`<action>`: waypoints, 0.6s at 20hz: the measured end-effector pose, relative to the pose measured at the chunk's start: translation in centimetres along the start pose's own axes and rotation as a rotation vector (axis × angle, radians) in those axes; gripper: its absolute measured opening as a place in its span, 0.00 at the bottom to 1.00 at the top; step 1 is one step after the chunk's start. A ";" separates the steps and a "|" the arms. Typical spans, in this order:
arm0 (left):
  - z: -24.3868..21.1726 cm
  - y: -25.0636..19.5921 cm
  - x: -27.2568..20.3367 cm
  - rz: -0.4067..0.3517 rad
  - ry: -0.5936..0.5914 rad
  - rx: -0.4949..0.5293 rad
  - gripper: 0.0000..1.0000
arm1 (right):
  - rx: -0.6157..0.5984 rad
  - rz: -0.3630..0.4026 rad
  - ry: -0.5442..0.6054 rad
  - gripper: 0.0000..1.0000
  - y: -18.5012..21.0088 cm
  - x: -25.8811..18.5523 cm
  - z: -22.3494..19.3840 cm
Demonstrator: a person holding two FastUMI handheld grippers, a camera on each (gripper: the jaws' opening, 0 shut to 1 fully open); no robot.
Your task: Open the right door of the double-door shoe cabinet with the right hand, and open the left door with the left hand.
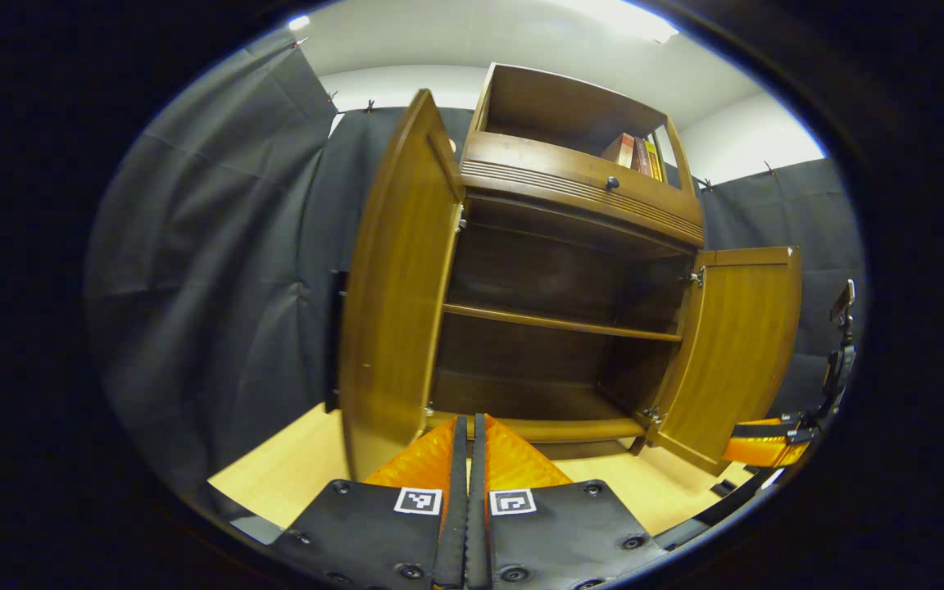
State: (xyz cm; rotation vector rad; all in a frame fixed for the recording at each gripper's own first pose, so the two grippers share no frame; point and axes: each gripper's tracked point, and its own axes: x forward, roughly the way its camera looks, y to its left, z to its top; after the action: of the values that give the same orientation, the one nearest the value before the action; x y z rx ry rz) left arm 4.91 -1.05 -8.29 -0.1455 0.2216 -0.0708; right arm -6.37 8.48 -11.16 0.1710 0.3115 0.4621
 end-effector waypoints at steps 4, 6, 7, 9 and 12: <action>-1.6 -5.9 1.7 -0.018 -0.009 0.051 0.07 | 0.001 -0.039 -0.016 0.93 -1.8 -1.4 0.3; -3.3 -8.0 2.3 -0.031 0.017 0.070 0.08 | -0.004 -0.070 -0.015 0.93 -3.2 -2.1 0.2; -3.5 -8.7 2.7 -0.035 0.011 0.077 0.07 | -0.005 -0.087 -0.018 0.93 -3.9 -2.5 0.2; -3.2 -9.5 3.0 -0.043 -0.010 0.082 0.08 | -0.005 -0.107 -0.025 0.93 -4.8 -2.9 0.4; -1.7 -9.9 3.4 -0.045 -0.048 0.089 0.07 | -0.004 -0.125 -0.029 0.93 -6.0 -3.1 0.5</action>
State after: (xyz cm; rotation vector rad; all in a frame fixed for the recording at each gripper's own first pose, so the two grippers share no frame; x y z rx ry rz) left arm 7.29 -11.36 -9.19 -0.0638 0.1673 -0.1213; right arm -6.36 1.69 -11.27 0.1529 0.2914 0.3360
